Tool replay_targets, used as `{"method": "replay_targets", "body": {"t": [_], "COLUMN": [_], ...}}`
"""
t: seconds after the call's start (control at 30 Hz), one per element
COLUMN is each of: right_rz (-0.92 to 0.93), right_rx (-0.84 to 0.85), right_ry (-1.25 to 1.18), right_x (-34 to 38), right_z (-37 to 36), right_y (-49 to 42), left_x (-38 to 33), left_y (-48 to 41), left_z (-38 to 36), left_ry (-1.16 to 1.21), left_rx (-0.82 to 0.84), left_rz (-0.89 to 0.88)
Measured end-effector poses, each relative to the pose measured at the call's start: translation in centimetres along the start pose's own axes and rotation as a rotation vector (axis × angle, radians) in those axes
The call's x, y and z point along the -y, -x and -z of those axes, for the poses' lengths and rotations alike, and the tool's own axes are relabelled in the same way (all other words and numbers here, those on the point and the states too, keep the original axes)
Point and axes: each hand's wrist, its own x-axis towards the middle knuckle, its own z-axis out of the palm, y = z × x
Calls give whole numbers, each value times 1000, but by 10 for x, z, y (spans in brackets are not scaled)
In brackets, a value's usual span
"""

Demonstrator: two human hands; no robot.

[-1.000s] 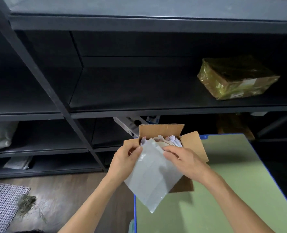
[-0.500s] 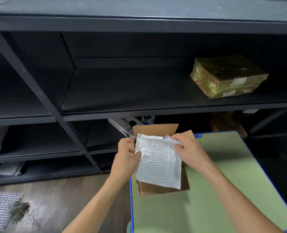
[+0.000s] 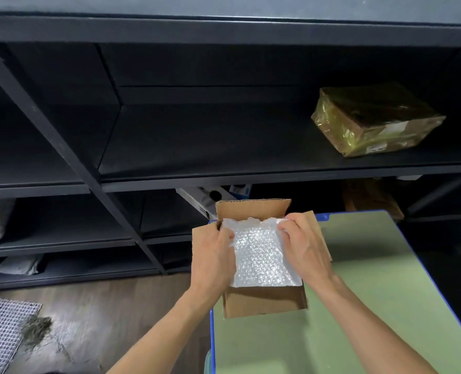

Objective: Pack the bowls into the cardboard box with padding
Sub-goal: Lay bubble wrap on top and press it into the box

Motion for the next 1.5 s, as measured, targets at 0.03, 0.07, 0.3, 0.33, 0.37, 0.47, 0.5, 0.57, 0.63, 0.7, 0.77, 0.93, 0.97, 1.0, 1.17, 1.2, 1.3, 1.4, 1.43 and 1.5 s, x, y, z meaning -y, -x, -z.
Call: {"method": "replay_targets", "body": {"t": [0.03,0.07,0.3,0.33,0.37,0.47,0.5,0.57,0.63,0.7,0.77,0.93,0.97,1.0,1.17,1.2,1.3,1.4,1.43,1.5], "right_rz": [-10,-12,-12,-21,-23,-4,-5,-12,4,45,95,224,228,223,134,116,57,36,44,57], "right_rx": [13,24,70,79,84,72,73,75,65,53,48,67,83,93,115,113,106,108,110,130], "right_ry": [1,7,50,26,1,-19,-12,31,86,120,107,31,32,34,36,46,87,158,186,224], "right_x": [-1,-2,2,3,4,5,5,8,11,13,14,12,11,9,9,12,19,24,24,23], "right_z": [-2,-2,0,-1,-2,-5,-5,-5,-4,-3,-3,-5,-5,-6,-13,-13,-15,-16,-15,-14], "right_y": [1,0,-3,0,2,6,5,2,1,1,2,2,2,2,5,7,10,10,9,7], "left_x": [2,3,4,5,6,10,12,15,14,8,0,-5,-3,0,2,0,-3,1,2,4], "left_y": [-1,-2,-11,-10,-9,-5,-5,-7,-9,-9,-7,-8,-10,-11,-11,-9,-3,-1,-1,-3], "left_z": [-3,-5,-9,-11,-12,-17,-18,-19,-17,-11,-6,-12,-13,-14,-8,-7,-7,-6,-6,-7], "left_ry": [-38,-76,-180,-160,-125,-72,-90,-141,-213,-298,-351,-414,-421,-430,-474,-472,-447,-438,-442,-453], "left_rx": [-7,-17,-134,-146,-156,-173,-163,-133,-121,-126,-115,65,83,95,108,107,120,131,143,173], "left_rz": [-16,-41,-95,-94,-89,-76,-71,-43,-36,-84,-171,-279,-270,-268,-310,-313,-294,-276,-278,-280]}}
